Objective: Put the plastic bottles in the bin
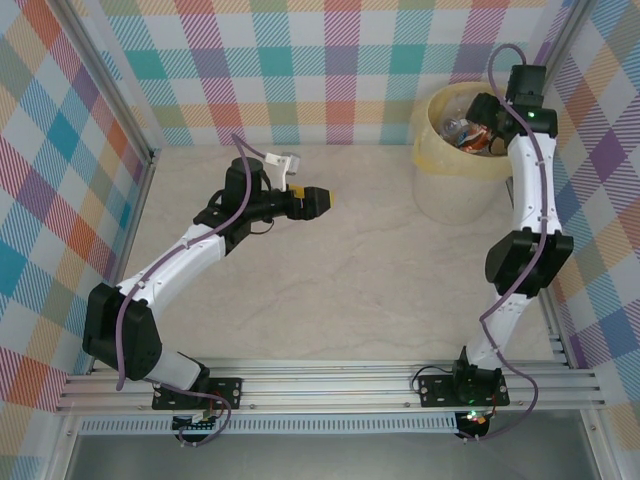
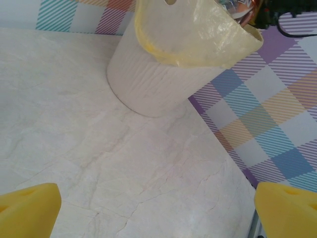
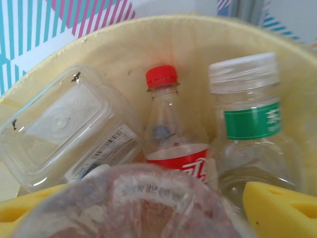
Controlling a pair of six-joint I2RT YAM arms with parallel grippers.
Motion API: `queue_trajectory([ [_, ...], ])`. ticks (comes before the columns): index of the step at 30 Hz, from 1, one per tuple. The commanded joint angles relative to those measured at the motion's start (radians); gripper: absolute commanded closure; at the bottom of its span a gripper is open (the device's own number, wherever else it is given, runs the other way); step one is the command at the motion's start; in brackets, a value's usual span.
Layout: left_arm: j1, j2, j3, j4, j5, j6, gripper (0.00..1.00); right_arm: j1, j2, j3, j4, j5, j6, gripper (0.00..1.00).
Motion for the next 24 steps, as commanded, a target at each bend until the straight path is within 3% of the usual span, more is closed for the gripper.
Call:
queue_trajectory([
  [1,-0.008,0.002,-0.006,-0.015,-0.038,0.025,0.00,-0.004,-0.076,0.029,-0.034,0.123,-0.058,0.11],
  [9,-0.001,-0.008,-0.019,-0.030,-0.075,0.029,0.00,-0.004,-0.067,-0.003,-0.115,0.202,-0.099,0.11],
  [16,0.008,-0.004,-0.026,-0.031,-0.093,0.023,0.00,-0.004,-0.111,-0.203,-0.047,0.196,-0.089,0.15],
  [24,0.019,-0.010,-0.035,-0.037,-0.110,0.013,0.00,-0.004,-0.132,-0.055,-0.074,0.068,-0.138,0.10],
])
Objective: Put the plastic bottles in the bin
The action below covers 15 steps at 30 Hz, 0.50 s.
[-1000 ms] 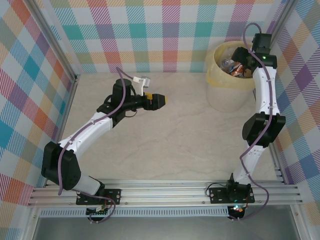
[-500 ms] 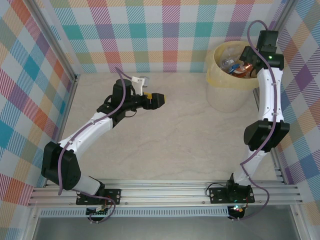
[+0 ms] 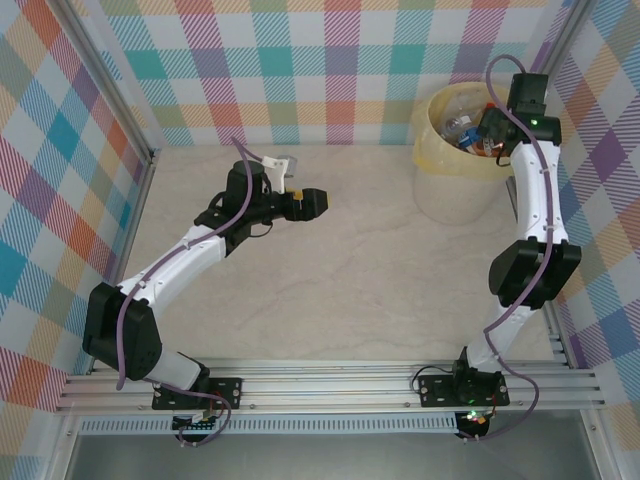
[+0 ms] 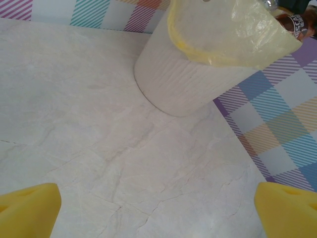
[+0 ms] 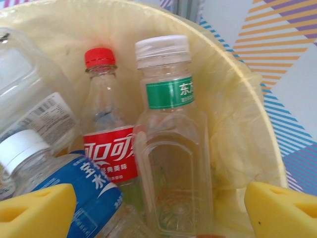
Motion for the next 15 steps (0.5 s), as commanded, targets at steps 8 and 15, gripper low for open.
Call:
queue_trajectory([
  [8,0.021,-0.020,-0.043,0.009,-0.037,-0.004,0.00,-0.012,-0.066,0.125,-0.215,-0.121,-0.024,0.13],
  [15,0.034,-0.018,-0.046,0.009,-0.036,-0.008,0.00,-0.012,-0.065,0.064,-0.279,-0.122,-0.051,0.39],
])
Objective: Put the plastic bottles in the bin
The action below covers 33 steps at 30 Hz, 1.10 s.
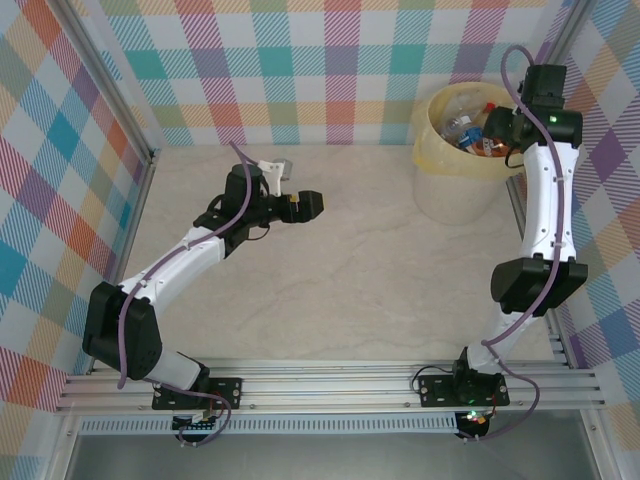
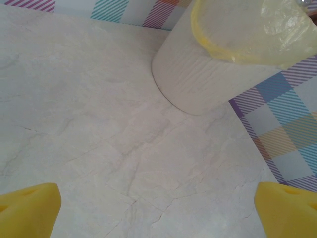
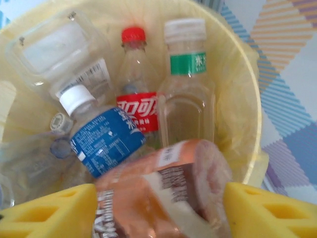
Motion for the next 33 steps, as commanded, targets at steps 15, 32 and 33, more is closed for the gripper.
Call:
queue_trajectory([
  [15,0.024,-0.013,-0.016,0.007,-0.017,-0.023,0.00,-0.005,0.134,0.007,-0.069,0.016,-0.089,0.51],
  [32,0.081,-0.179,-0.086,-0.078,-0.439,-0.062,0.00,-0.003,-0.249,-0.273,0.263,-0.070,-0.039,0.33],
  [33,0.085,-0.204,-0.098,-0.087,-0.499,-0.061,0.00,-0.003,-0.296,-0.329,0.315,-0.081,-0.028,0.31],
])
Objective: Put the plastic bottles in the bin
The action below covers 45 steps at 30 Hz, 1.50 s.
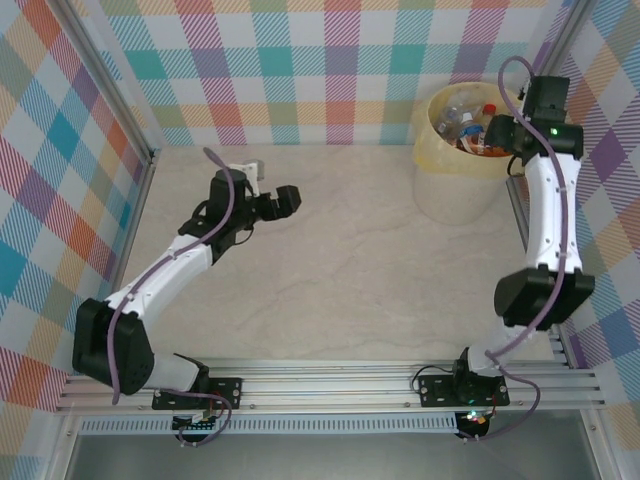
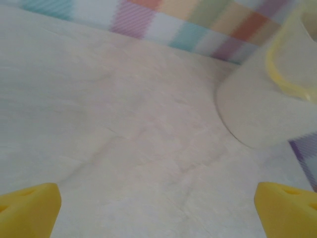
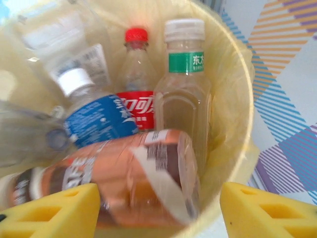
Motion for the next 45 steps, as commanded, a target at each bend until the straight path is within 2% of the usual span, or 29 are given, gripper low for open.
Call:
queue_trajectory([
  [1,0.020,-0.107,-0.032,-0.041,-0.254,-0.017,0.00,0.007,-0.168,-0.144,0.191,-0.061,0.027,0.28],
  [6,0.034,-0.224,-0.102,-0.086,-0.554,-0.033,0.00,0.006,-0.427,-0.507,0.506,-0.154,0.095,0.15],
  [9,0.046,-0.280,-0.142,-0.120,-0.693,-0.035,0.00,0.007,-0.569,-0.712,0.682,-0.219,0.122,0.09],
  [14,0.080,-0.345,-0.211,-0.148,-0.882,-0.048,0.00,0.006,-0.740,-0.975,0.880,-0.232,0.196,0.01],
  [17,0.117,-0.362,-0.256,-0.147,-0.936,-0.063,0.00,0.007,-0.791,-1.104,0.949,-0.179,0.268,0.00],
  [22,0.188,-0.340,-0.321,-0.117,-0.925,-0.050,0.00,0.006,-0.815,-1.303,1.005,-0.101,0.389,0.00],
  [27,0.250,-0.311,-0.416,0.020,-0.794,-0.001,0.00,0.007,-0.755,-1.417,0.954,0.005,0.481,0.00],
  [32,0.274,-0.194,-0.409,0.043,-0.734,-0.010,0.00,0.007,-0.581,-1.430,0.970,0.021,0.410,0.00],
  [34,0.276,-0.156,-0.420,0.083,-0.730,-0.009,0.00,0.007,-0.497,-1.419,0.991,-0.010,0.333,0.00],
  [38,0.279,-0.064,-0.454,0.221,-0.717,0.066,0.00,0.007,-0.365,-1.430,1.095,-0.076,0.261,0.00],
  [45,0.290,0.110,-0.492,0.471,-0.564,0.183,0.00,0.026,-0.238,-1.448,1.299,-0.158,0.110,0.00],
])
